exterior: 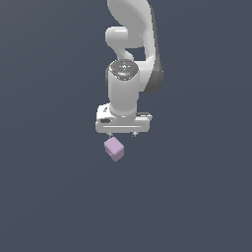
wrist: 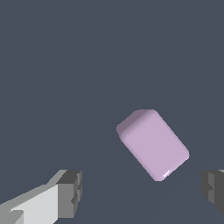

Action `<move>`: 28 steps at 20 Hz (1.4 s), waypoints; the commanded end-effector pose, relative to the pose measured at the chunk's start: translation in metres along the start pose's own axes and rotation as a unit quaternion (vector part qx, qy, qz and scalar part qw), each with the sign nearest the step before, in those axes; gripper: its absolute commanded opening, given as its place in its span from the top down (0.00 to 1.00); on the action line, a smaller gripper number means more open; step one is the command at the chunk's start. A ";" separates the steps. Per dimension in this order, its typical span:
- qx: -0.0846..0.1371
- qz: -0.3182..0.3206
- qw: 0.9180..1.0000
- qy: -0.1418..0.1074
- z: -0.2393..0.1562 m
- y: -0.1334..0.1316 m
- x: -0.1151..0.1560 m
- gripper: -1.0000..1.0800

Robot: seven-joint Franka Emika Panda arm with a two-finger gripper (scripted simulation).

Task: Pick up the object and move it to a goal position.

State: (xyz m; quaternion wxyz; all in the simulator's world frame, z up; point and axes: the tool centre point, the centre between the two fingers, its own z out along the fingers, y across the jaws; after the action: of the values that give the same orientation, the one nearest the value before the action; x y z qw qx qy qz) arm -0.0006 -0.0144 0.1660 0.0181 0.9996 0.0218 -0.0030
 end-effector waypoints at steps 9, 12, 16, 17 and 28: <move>0.002 -0.050 0.999 0.000 0.008 0.006 0.000 0.04; 0.003 -0.076 0.997 0.000 0.012 0.009 0.001 0.04; 0.005 -0.119 0.993 0.001 0.019 0.015 0.001 0.04; 0.005 -0.130 0.991 0.001 0.021 0.016 0.001 0.04; 0.011 -0.256 0.967 0.005 0.041 0.031 0.001 0.04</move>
State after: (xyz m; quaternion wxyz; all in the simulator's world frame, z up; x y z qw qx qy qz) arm 0.0011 -0.0447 0.1286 0.0063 0.9656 0.2601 -0.0035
